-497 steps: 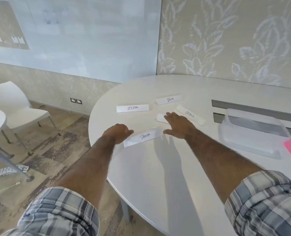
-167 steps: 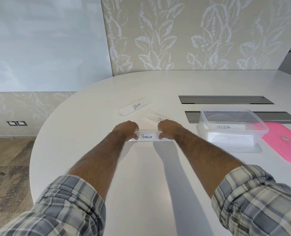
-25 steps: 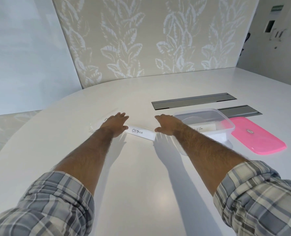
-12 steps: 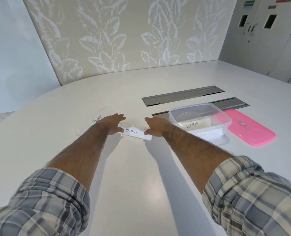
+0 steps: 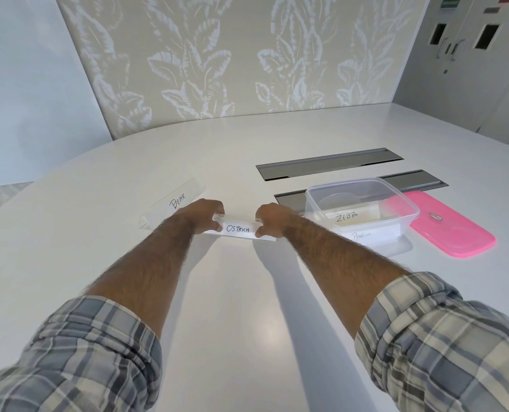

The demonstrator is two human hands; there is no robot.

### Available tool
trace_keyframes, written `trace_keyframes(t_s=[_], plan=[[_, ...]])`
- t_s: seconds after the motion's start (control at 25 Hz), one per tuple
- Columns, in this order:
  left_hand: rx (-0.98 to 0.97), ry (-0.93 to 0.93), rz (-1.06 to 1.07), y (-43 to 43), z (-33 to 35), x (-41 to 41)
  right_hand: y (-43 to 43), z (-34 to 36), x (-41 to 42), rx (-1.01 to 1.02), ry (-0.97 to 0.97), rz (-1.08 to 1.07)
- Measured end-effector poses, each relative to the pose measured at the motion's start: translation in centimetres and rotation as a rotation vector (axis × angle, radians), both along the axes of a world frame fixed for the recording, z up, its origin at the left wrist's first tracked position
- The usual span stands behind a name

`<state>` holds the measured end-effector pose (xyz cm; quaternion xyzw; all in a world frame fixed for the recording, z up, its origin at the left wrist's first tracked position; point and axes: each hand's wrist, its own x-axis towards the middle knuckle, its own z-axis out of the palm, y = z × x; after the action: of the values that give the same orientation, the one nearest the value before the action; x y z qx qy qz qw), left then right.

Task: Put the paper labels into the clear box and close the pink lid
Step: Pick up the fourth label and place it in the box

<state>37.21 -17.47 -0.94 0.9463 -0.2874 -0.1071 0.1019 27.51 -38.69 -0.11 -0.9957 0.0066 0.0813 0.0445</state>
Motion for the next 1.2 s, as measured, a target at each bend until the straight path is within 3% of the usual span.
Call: trace_keyframes(t_s=[0.48, 1.2], plan=[[0.094, -0.051, 0.005, 0.4, 2.3, -3.3, 0.4, 1.6, -1.7, -0.001, -0.034, 0.018], [0.111, -0.193, 0.192, 2.6, 12.8, -11.9, 1.4, 10.9, -6.1, 0.026, -0.185, 0.18]])
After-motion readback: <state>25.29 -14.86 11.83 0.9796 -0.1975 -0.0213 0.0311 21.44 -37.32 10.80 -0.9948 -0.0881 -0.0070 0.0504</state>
